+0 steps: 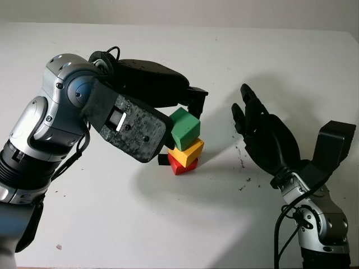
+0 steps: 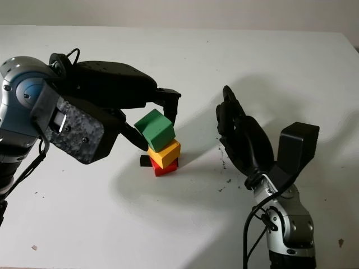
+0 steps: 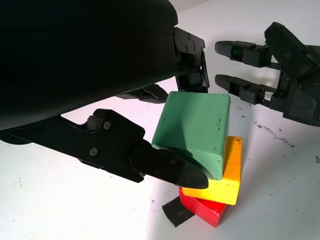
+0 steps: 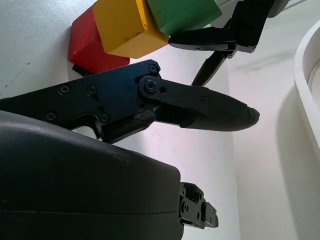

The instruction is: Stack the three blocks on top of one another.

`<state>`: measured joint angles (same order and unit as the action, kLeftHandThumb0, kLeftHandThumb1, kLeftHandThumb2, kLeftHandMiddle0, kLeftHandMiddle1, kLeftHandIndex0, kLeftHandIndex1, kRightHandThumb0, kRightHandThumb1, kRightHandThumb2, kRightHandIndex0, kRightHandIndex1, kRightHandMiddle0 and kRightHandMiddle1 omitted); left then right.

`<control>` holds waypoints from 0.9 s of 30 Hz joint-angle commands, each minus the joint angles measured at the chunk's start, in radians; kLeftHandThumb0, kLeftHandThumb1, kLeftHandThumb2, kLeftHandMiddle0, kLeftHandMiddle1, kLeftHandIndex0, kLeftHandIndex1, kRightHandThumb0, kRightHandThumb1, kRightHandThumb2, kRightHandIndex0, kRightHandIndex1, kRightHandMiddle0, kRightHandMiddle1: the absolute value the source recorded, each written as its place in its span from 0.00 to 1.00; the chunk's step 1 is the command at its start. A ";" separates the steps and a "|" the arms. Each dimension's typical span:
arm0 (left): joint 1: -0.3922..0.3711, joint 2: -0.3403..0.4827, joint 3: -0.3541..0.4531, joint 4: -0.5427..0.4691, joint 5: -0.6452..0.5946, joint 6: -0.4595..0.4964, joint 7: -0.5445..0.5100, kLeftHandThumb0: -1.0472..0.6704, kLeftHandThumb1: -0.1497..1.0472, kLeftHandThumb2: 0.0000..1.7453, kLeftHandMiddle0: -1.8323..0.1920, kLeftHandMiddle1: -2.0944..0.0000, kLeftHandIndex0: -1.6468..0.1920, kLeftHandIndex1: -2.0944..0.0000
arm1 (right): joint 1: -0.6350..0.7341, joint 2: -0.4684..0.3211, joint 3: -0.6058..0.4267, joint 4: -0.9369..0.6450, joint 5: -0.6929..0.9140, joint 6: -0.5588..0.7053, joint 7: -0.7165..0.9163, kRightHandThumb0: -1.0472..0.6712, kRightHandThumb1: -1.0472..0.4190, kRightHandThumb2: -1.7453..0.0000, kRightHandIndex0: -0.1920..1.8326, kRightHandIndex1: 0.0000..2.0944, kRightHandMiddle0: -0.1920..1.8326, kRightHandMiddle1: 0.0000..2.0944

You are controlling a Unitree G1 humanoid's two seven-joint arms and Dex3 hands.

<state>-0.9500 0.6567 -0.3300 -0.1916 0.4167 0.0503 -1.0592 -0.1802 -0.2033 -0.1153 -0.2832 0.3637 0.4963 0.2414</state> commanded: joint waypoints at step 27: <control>-0.032 -0.012 -0.003 -0.057 -0.013 0.124 -0.049 0.30 0.97 0.03 0.91 0.98 0.84 0.94 | -0.001 0.001 0.001 0.004 0.001 -0.016 0.012 0.16 0.00 0.65 0.00 0.00 0.00 0.00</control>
<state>-0.9516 0.6477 -0.3304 -0.2278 0.4083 0.1673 -1.1000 -0.1800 -0.2028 -0.1145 -0.2800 0.3635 0.4950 0.2503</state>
